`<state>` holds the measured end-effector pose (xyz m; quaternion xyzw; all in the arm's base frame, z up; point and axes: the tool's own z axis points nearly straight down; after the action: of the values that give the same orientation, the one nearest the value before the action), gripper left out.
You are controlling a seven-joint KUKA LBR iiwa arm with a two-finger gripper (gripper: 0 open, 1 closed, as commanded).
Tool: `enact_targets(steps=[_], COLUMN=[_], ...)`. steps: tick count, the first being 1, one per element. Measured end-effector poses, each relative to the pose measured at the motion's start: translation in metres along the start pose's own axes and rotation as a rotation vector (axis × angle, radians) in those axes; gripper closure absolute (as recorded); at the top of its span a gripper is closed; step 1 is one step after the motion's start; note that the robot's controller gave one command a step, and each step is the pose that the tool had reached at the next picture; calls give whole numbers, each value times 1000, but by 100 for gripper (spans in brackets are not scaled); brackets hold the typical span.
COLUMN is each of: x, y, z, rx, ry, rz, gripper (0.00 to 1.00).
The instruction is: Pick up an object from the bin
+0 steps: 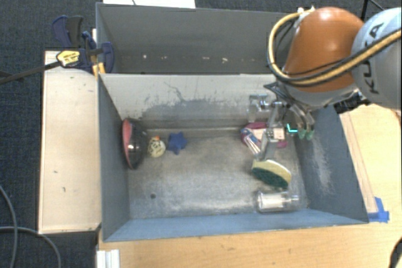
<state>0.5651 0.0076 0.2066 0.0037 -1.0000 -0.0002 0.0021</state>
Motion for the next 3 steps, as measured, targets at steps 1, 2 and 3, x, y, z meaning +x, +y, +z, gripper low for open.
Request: enact_targets(steps=[1,2,3], x=[-7,51,9], y=[-29,-102,-67], z=[64,103,134], rx=[1,2,0], ry=[-2,1,-15], rz=[-211,-202,1], gripper=[0,0,0])
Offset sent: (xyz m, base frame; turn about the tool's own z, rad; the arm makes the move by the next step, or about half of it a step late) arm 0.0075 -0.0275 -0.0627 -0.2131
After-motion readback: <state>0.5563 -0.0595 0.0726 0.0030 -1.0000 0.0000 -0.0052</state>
